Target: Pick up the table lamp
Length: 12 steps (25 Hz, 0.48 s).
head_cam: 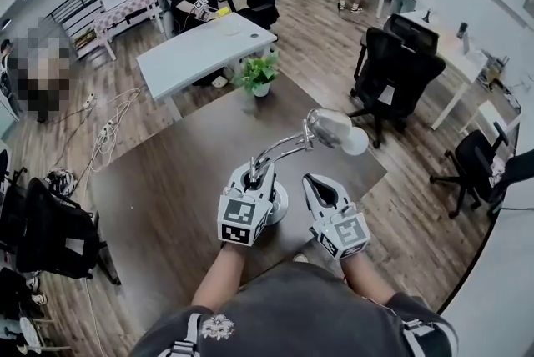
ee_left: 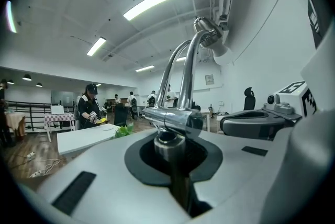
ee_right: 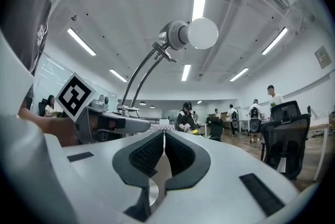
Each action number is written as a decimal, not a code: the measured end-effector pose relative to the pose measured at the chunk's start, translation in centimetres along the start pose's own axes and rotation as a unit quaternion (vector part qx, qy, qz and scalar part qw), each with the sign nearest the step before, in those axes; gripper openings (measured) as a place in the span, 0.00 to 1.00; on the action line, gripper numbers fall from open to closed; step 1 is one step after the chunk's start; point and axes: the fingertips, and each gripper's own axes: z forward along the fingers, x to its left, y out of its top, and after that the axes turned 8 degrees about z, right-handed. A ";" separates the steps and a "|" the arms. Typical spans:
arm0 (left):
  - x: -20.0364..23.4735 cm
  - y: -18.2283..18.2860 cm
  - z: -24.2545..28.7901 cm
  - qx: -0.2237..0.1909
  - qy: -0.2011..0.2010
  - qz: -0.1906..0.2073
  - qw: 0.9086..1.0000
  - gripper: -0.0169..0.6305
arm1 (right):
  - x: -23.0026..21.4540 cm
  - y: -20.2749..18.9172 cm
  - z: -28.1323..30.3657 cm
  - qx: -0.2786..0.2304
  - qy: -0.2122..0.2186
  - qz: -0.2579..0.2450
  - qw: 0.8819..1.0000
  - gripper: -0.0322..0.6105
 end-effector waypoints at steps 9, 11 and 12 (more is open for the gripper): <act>0.9 0.1 0.2 -0.009 0.014 -0.003 1.000 0.07 | -1.0 1.8 0.4 -0.003 -0.009 -0.004 1.000 0.09; 0.7 -0.2 0.5 -0.005 0.013 -0.003 1.000 0.07 | -1.1 1.7 0.5 0.001 -0.010 -0.005 1.000 0.09; 0.6 -0.4 0.6 -0.003 0.012 -0.004 1.000 0.07 | -1.1 1.5 0.4 0.004 -0.009 -0.006 1.000 0.09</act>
